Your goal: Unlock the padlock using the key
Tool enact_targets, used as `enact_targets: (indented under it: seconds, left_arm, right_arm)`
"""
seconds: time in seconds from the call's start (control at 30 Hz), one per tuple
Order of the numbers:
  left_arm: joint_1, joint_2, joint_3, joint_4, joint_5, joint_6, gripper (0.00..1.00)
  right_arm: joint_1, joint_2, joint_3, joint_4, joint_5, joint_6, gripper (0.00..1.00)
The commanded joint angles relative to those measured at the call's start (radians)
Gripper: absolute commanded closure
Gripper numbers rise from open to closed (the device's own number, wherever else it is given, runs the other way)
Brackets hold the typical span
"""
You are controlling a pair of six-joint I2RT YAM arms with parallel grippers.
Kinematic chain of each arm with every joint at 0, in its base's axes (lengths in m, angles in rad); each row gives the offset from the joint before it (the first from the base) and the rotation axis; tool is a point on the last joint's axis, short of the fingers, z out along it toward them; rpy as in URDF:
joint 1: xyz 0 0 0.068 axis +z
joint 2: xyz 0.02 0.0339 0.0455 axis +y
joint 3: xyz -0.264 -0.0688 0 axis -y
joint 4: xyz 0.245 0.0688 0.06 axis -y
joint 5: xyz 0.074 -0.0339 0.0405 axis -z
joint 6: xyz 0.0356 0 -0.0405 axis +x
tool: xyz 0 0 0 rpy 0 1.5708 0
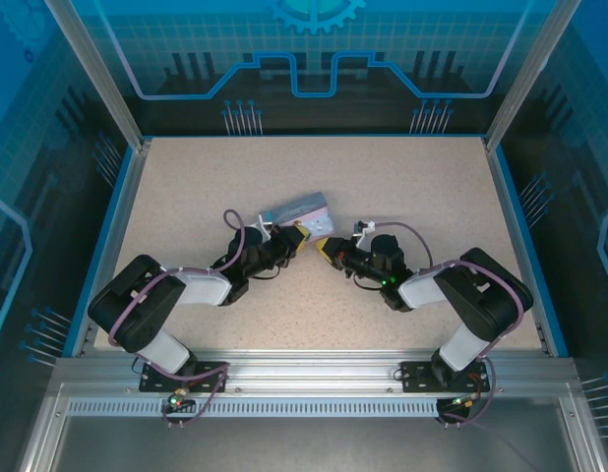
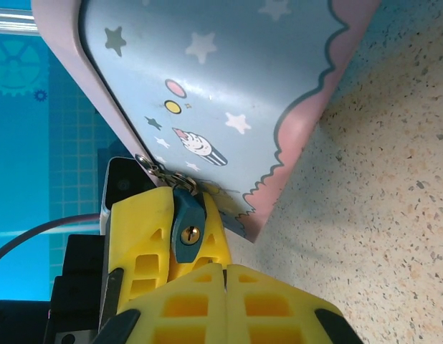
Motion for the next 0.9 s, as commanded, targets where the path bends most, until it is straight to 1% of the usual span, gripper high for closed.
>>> enact_targets:
  seconds: [0.0, 0.6, 0.87]
  left_arm:
    - [0.007, 0.001, -0.01, 0.079, -0.009, -0.015, 1.0]
    - [0.005, 0.001, -0.013, 0.072, -0.009, -0.005, 1.0]
    - [0.0, 0.003, -0.013, 0.071, -0.012, -0.001, 1.0]
  right_arm:
    - [0.012, 0.02, -0.007, 0.072, 0.028, 0.015, 1.0]
    - [0.003, 0.029, 0.026, 0.056, 0.028, 0.014, 1.0]
    - [0.001, 0.009, 0.031, 0.04, 0.029, 0.009, 1.0]
